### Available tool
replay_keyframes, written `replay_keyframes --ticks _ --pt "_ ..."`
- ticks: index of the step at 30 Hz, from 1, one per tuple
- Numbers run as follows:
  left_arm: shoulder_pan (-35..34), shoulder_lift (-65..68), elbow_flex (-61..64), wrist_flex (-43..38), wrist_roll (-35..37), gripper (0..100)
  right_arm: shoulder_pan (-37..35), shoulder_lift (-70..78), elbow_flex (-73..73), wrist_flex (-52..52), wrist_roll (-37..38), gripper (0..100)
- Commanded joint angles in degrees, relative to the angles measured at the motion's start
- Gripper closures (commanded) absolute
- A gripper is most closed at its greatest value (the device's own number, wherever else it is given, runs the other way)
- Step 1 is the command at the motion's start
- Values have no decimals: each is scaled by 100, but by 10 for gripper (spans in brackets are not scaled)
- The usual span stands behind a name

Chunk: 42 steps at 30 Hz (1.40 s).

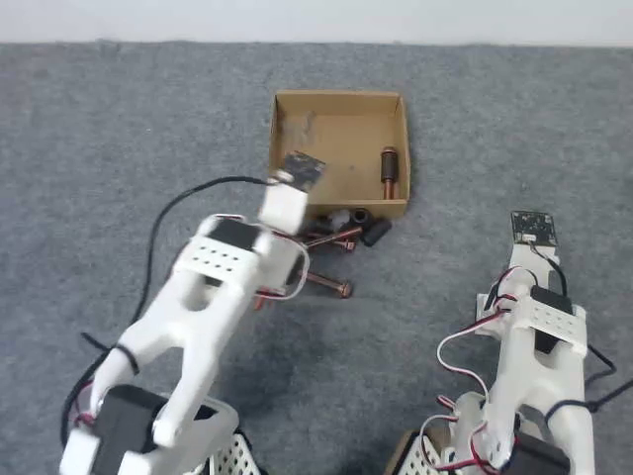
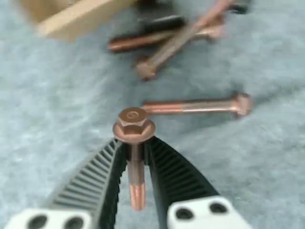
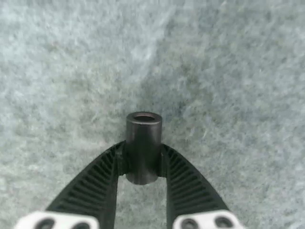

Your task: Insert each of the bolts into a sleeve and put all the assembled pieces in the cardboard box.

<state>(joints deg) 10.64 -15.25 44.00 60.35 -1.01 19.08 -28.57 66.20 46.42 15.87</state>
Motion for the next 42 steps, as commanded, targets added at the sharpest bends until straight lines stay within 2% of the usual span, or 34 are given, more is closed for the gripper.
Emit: replay_keyframes --ticks 1,5,9,13,19,23,35,42 --pt "-475 -396 13 18 273 988 -40 -233 -44 -84 70 991" --pt "-949 -396 268 -519 1073 988 -40 -233 -44 -57 70 991" --pt "-1020 -396 804 -1495 1943 988 -40 -233 -44 -48 70 991" --pt "-1037 -387 1112 -2127 2277 979 -40 -233 -44 -40 70 991" --pt "-1064 97 980 -2136 2286 883 -22 -233 -44 -40 70 991" --pt "-1064 633 629 -2092 2268 908 -31 -233 -44 -40 70 991" --pt "-1055 2171 -936 -1011 2057 930 -31 -233 -44 -40 79 991" --pt "-1020 2382 -1077 -826 2040 990 -22 -233 -44 -40 79 991"
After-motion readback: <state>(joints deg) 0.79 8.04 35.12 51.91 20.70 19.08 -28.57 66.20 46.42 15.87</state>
